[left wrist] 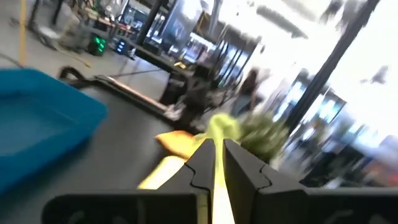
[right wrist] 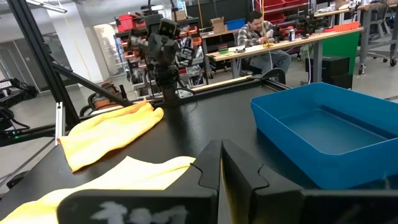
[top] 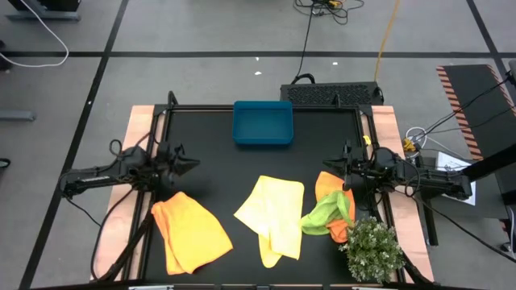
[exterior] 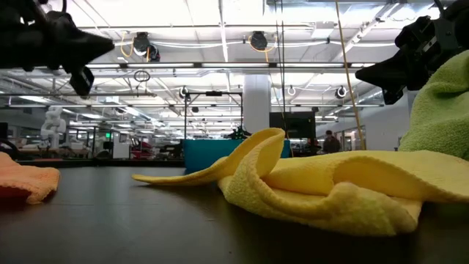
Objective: Fold microfiber towels
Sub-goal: Fold the yellow microfiber towel
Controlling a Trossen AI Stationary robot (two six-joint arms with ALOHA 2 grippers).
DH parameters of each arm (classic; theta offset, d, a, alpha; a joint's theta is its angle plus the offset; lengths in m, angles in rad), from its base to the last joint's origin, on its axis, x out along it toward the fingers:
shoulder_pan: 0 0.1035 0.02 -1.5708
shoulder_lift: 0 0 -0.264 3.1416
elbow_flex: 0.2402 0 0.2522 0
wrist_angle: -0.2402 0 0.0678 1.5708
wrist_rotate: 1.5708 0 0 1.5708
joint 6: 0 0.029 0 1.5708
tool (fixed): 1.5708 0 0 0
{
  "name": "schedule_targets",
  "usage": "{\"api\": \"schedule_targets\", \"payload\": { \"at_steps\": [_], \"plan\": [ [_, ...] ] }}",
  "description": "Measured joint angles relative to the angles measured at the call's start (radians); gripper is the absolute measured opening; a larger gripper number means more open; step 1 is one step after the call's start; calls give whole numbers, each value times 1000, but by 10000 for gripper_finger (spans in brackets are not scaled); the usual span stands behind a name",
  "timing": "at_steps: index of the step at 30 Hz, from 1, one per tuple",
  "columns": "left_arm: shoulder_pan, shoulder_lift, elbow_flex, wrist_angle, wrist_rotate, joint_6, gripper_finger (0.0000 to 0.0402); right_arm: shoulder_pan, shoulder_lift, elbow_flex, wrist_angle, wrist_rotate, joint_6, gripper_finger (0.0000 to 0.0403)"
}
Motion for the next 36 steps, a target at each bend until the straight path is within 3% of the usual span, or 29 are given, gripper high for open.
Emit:
{"api": "schedule_targets", "payload": {
  "at_steps": [4,9,12,18,27,36],
  "plan": [
    [0,0,0,43,-24,-70,31,0,0,0,0,0,0,6],
    [0,5,0,44,-150,-50,31,0,0,0,0,0,0,6],
    [0,44,0,116,-123,66,31,0,0,0,0,0,0,6],
    [0,208,12,227,8,210,31,0,0,0,0,0,0,6],
    [0,509,24,218,16,368,31,0,0,0,0,0,0,6],
    [0,751,52,209,57,427,31,0,0,0,0,0,0,6]
  ]
}}
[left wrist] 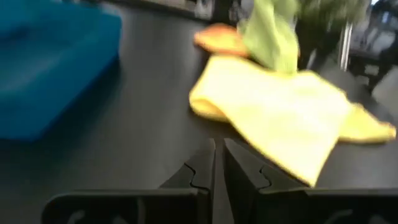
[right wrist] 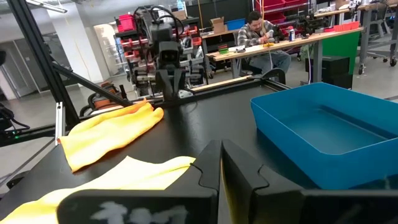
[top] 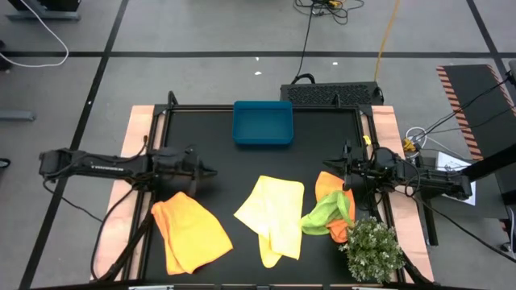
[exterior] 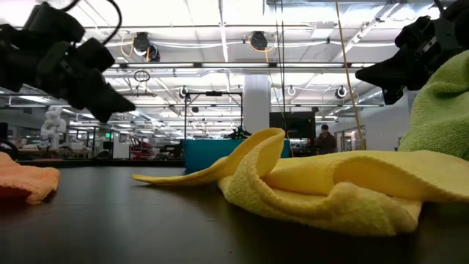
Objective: Fold microfiber towels
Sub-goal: Fold the yellow microfiber towel
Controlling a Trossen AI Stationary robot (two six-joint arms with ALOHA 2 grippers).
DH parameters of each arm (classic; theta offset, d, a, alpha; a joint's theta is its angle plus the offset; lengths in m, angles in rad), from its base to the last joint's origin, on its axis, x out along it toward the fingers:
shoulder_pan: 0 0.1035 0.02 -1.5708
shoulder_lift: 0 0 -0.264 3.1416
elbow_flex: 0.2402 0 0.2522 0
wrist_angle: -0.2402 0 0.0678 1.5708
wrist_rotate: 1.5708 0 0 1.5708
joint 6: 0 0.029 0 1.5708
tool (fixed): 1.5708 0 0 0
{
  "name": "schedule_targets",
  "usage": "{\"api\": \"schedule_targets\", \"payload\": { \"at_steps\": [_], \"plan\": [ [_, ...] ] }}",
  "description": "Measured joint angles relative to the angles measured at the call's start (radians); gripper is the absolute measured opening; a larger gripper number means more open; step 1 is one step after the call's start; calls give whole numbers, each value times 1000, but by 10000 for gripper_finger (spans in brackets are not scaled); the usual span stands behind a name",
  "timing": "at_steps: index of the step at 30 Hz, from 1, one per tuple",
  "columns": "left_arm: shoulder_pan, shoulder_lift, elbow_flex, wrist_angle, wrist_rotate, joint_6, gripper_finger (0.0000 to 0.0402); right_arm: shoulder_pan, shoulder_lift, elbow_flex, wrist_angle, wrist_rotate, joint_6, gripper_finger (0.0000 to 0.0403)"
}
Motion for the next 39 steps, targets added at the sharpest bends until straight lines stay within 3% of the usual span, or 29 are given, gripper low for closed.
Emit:
{"api": "schedule_targets", "payload": {
  "at_steps": [6,11,14,21,25,30,39],
  "plan": [
    [-19,101,163,-239,29,68,31,0,0,0,0,0,0,6],
    [-69,163,254,-274,14,179,49,0,0,0,0,0,0,6],
    [-121,198,281,-252,13,231,95,0,0,0,0,0,0,6],
    [-215,264,365,-231,-130,210,234,0,0,0,0,0,0,6],
    [-271,311,408,-223,-152,149,272,0,0,0,0,0,0,6],
    [-376,425,450,-166,-254,127,271,0,0,0,0,0,0,6],
    [-572,638,524,-109,-365,61,220,0,0,0,0,0,0,6]
  ]
}}
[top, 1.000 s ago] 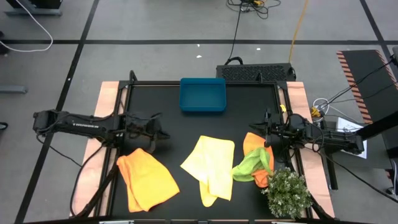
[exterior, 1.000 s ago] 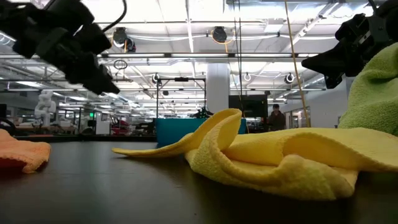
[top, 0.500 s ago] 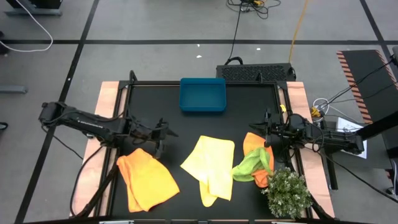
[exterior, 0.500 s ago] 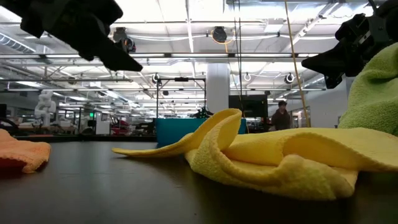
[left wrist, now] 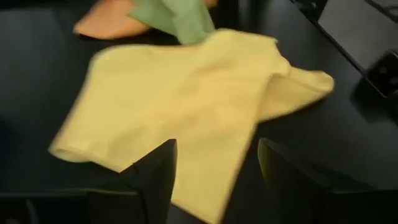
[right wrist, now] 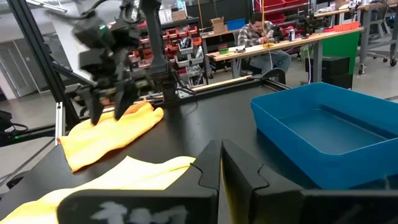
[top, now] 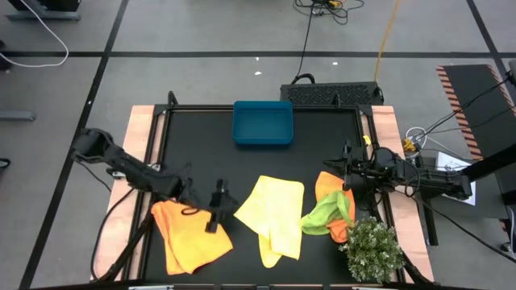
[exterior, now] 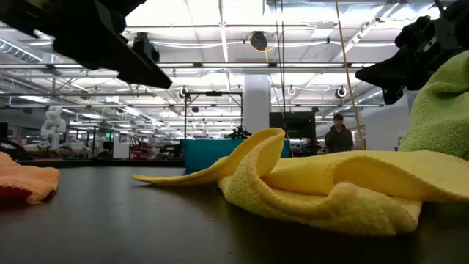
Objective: Fold microfiber towels
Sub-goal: Fold the yellow microfiber towel
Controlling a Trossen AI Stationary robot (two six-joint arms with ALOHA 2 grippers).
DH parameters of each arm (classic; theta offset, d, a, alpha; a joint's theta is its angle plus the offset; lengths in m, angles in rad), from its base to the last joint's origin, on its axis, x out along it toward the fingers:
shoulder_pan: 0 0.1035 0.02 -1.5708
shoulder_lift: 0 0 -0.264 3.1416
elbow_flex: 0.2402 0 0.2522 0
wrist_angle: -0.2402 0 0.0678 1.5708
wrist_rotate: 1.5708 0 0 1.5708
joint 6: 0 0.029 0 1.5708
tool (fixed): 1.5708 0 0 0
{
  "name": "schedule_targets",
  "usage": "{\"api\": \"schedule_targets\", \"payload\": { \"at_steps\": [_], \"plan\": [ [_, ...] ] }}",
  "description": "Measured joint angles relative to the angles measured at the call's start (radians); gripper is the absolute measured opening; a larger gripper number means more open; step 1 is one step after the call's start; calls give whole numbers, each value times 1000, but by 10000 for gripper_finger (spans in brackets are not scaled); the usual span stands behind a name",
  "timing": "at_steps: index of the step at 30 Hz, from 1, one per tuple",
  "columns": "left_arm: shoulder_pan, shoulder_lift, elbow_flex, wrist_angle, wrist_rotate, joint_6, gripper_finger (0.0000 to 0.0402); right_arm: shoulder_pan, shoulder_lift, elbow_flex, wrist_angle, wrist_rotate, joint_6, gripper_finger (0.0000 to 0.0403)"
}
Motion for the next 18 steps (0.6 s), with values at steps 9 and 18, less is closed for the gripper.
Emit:
{"api": "schedule_targets", "payload": {
  "at_steps": [9,18],
  "plan": [
    [-169,199,34,88,-137,-87,192,0,0,0,0,0,0,6],
    [-105,319,149,-171,-270,-55,199,0,0,0,0,0,0,6]
  ]
}}
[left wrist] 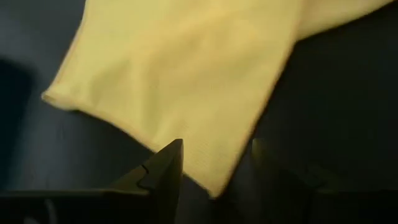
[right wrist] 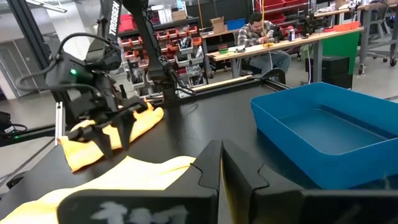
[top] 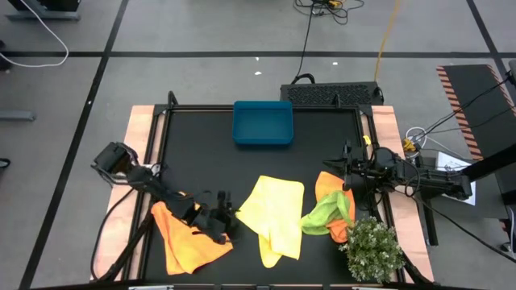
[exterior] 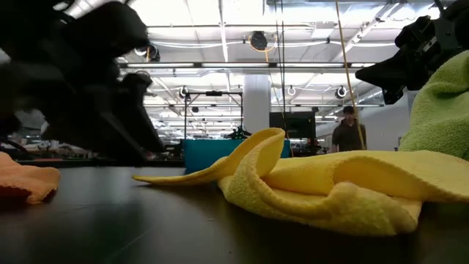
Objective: Fold microfiber towels
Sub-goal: Fold the yellow microfiber towel
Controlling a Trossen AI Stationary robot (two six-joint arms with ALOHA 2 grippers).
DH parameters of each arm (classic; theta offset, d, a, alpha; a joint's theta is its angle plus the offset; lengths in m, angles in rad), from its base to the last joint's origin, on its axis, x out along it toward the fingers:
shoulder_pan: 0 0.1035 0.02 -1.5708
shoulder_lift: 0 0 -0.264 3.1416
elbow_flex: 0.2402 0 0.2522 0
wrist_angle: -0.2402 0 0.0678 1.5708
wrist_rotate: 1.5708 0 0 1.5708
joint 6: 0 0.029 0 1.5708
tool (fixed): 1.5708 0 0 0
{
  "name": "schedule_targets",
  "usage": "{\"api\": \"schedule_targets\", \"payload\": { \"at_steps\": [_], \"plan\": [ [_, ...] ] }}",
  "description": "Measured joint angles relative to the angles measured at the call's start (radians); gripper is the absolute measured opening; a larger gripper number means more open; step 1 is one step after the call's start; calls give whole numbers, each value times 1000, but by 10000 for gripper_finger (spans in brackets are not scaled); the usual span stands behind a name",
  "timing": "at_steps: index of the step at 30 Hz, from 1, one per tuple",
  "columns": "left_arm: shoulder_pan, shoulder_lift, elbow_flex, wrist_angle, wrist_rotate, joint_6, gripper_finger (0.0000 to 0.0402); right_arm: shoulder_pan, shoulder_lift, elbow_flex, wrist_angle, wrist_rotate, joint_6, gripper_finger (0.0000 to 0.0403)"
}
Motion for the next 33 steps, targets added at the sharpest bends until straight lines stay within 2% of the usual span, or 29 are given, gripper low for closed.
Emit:
{"api": "schedule_targets", "payload": {
  "at_steps": [4,9,13,17,24,33],
  "plan": [
    [32,61,50,-34,73,8,210,0,0,0,0,0,0,6],
    [46,112,111,-127,68,22,213,0,0,0,0,0,0,6],
    [49,118,119,-167,20,57,207,0,0,0,0,0,0,6],
    [53,119,118,-179,0,128,161,0,0,0,0,0,0,6],
    [53,121,115,-166,7,177,18,0,0,0,0,0,0,6],
    [31,67,107,-156,-31,284,3,0,0,0,0,0,-4,6]
  ]
}}
